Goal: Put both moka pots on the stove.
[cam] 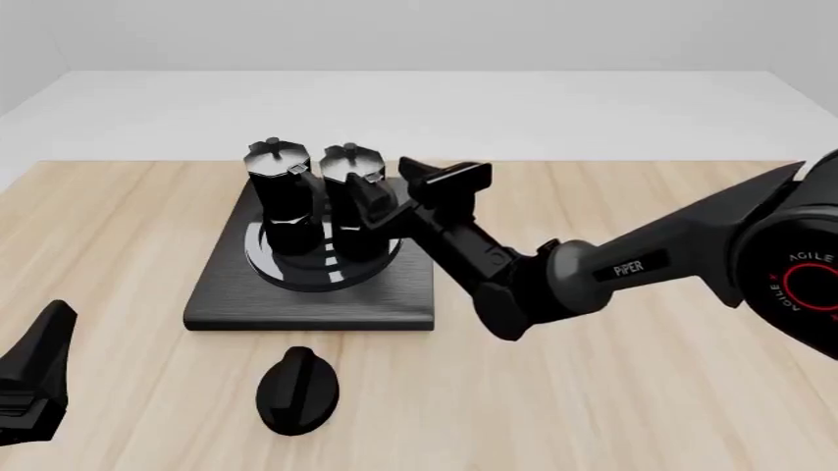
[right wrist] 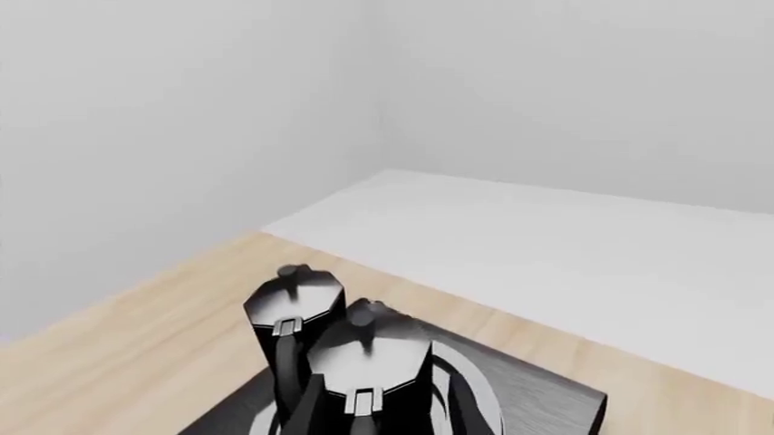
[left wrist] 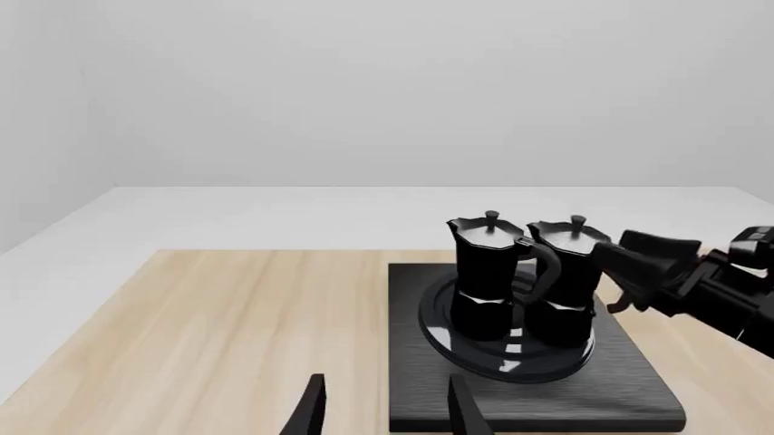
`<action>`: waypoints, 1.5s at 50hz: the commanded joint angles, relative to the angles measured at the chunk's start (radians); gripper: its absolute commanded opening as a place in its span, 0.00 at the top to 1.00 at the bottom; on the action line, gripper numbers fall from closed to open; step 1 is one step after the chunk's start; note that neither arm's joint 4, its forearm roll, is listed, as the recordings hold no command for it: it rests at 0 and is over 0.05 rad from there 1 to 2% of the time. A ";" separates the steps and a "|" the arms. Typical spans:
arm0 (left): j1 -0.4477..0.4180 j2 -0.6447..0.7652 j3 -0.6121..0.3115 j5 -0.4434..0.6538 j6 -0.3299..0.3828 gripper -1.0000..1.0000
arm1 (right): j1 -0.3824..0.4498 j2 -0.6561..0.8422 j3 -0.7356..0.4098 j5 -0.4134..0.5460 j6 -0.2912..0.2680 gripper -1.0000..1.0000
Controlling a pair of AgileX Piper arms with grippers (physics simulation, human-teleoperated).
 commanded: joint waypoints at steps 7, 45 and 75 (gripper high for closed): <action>0.000 0.000 0.000 0.000 0.000 0.00 | 0.000 -0.060 0.049 0.003 -0.002 0.00; 0.000 0.000 0.000 0.000 0.000 0.00 | -0.006 -0.394 0.354 0.040 -0.029 0.00; 0.000 0.000 0.000 0.000 0.000 0.00 | -0.029 -0.692 0.520 0.184 -0.033 0.00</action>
